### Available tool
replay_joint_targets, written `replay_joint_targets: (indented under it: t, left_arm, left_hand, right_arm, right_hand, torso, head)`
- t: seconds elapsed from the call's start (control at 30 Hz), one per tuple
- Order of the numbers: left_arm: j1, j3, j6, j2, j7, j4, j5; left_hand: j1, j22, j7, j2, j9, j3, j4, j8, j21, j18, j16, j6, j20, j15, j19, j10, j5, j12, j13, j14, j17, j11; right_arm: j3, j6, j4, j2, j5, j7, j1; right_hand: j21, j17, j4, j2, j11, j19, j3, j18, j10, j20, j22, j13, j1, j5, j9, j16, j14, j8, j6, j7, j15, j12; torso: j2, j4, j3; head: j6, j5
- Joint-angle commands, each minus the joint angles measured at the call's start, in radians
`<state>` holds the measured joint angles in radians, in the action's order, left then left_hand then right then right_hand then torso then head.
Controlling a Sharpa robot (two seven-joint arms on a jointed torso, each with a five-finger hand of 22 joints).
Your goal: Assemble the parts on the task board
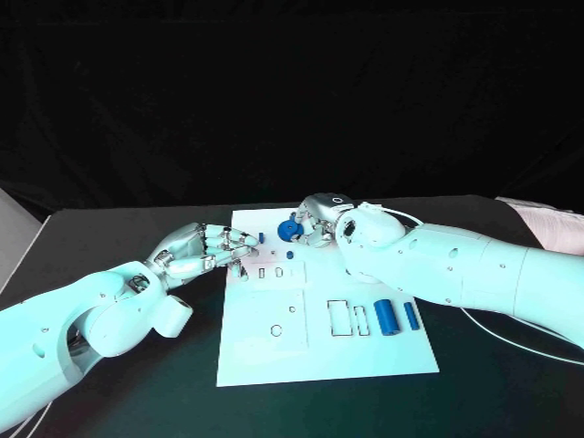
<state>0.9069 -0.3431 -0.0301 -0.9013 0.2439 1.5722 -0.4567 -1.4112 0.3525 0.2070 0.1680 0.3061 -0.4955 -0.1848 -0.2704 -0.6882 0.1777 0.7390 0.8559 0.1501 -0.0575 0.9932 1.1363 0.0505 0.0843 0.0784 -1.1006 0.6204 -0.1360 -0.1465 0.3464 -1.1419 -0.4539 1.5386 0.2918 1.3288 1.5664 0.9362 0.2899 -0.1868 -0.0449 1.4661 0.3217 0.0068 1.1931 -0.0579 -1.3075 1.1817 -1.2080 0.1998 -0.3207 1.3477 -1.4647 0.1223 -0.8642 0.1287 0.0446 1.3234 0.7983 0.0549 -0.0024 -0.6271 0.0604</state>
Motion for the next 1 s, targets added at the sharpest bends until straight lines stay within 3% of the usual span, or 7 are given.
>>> replay_joint_targets:
  t: [0.03, 0.23, 0.33, 0.53, 0.73, 0.83, 1.0]
  left_arm:
    - [-0.001, -0.001, -0.023, 0.002, 0.004, 0.001, -0.001]
    - [-0.001, -0.001, -0.022, 0.002, 0.005, 0.000, -0.001]
    - [-0.001, -0.001, -0.019, 0.002, 0.009, -0.001, -0.001]
    - [-0.004, -0.001, -0.011, 0.001, 0.020, -0.004, 0.001]
    - [-0.009, -0.001, -0.005, -0.001, 0.026, -0.003, 0.002]
    - [-0.011, -0.001, -0.003, 0.000, 0.027, -0.003, 0.002]
    - [-0.012, -0.001, -0.002, 0.001, 0.027, -0.003, 0.002]
  left_hand:
    - [-0.004, 0.000, -0.003, -0.006, 0.001, -0.003, 0.004, 0.006, -0.006, 0.005, -0.004, -0.007, 0.001, 0.000, -0.005, -0.005, -0.001, -0.006, -0.001, -0.005, -0.001, 0.002]
    - [-0.005, 0.001, -0.003, -0.006, 0.002, -0.004, 0.005, 0.006, -0.007, 0.005, -0.005, -0.007, 0.000, 0.000, -0.005, -0.005, -0.001, -0.006, -0.001, -0.005, -0.001, 0.001]
    - [-0.005, 0.001, -0.003, -0.006, 0.002, -0.004, 0.005, 0.006, -0.007, 0.005, -0.005, -0.007, 0.000, 0.000, -0.005, -0.005, -0.001, -0.006, -0.001, -0.005, -0.001, 0.001]
    - [-0.004, 0.001, -0.002, -0.006, 0.002, -0.005, 0.005, 0.006, -0.007, 0.004, -0.006, -0.008, 0.001, 0.000, -0.005, -0.005, -0.001, -0.006, -0.001, -0.005, -0.001, 0.001]
    - [-0.001, 0.001, -0.001, -0.004, 0.002, -0.004, 0.004, 0.006, -0.007, 0.004, -0.006, -0.008, 0.001, -0.001, -0.006, -0.005, -0.001, -0.006, -0.001, -0.005, -0.001, 0.000]
    - [0.000, 0.001, -0.001, -0.003, 0.002, -0.003, 0.004, 0.007, -0.008, 0.004, -0.007, -0.008, 0.001, -0.001, -0.006, -0.005, -0.001, -0.006, -0.001, -0.005, -0.001, 0.000]
    - [0.000, 0.001, -0.001, -0.003, 0.002, -0.003, 0.004, 0.007, -0.008, 0.004, -0.007, -0.008, 0.001, -0.001, -0.006, -0.005, -0.001, -0.006, -0.001, -0.005, -0.001, 0.000]
  right_arm:
    - [-0.001, -0.020, -0.006, -0.010, -0.021, -0.014, -0.002]
    - [-0.001, 0.052, -0.035, -0.048, -0.019, -0.022, -0.002]
    - [0.001, 0.111, -0.066, -0.082, -0.030, -0.044, -0.001]
    - [0.013, 0.207, -0.169, -0.200, -0.130, -0.132, 0.013]
    - [0.018, 0.196, -0.225, -0.320, -0.248, -0.247, 0.034]
    - [0.019, 0.177, -0.237, -0.376, -0.289, -0.292, 0.039]
    - [0.019, 0.124, -0.234, -0.443, -0.317, -0.349, 0.044]
  right_hand:
    - [0.004, 0.002, -0.002, 0.005, 0.000, 0.105, -0.003, -0.007, -0.006, -0.003, -0.263, 0.001, 0.015, 0.010, 0.001, 0.006, 0.000, -0.007, -0.002, 0.001, -0.008, -0.002]
    - [0.004, 0.002, -0.011, 0.016, 0.000, 0.105, 0.015, -0.007, -0.001, -0.004, -0.263, 0.007, 0.019, 0.037, 0.002, 0.005, 0.001, -0.008, -0.006, 0.001, -0.009, 0.002]
    - [0.004, 0.009, -0.022, 0.006, 0.000, 0.105, 0.026, -0.007, 0.004, -0.004, -0.263, 0.011, 0.015, 0.061, 0.003, 0.007, -0.001, -0.010, -0.008, 0.001, -0.009, 0.005]
    - [0.004, 0.013, -0.044, -0.015, 0.000, 0.105, 0.033, -0.007, 0.011, -0.005, -0.263, 0.017, -0.005, 0.053, 0.005, 0.008, -0.001, -0.013, -0.009, 0.001, -0.009, 0.008]
    - [0.004, 0.022, -0.066, -0.022, 0.000, 0.105, 0.041, -0.007, 0.011, -0.005, -0.263, 0.015, -0.033, 0.036, 0.007, 0.011, -0.003, -0.017, -0.010, 0.001, -0.008, 0.007]
    - [0.004, 0.027, -0.077, -0.026, 0.000, 0.105, 0.044, -0.007, 0.011, -0.005, -0.263, 0.015, -0.047, 0.031, 0.008, 0.013, -0.004, -0.018, -0.010, 0.001, -0.008, 0.006]
    - [0.004, 0.031, -0.104, -0.030, 0.003, 0.105, 0.060, -0.007, 0.010, -0.004, -0.263, 0.013, -0.085, 0.044, 0.008, 0.013, -0.004, -0.018, -0.018, 0.000, -0.007, 0.003]
  torso:
    - [0.000, 0.0014, -0.0004]
    - [0.000, -0.0006, 0.0007]
    - [0.000, -0.0026, 0.0022]
    - [-0.004, -0.0089, 0.0052]
    - [-0.010, -0.0206, 0.0117]
    - [-0.012, -0.0206, 0.0126]
    - [-0.015, -0.0263, 0.0169]
  head:
    - [0.000, -0.001]
    - [0.003, -0.005]
    - [0.004, -0.008]
    - [0.010, -0.009]
    - [0.014, -0.008]
    - [0.018, 0.001]
    - [0.021, 0.001]
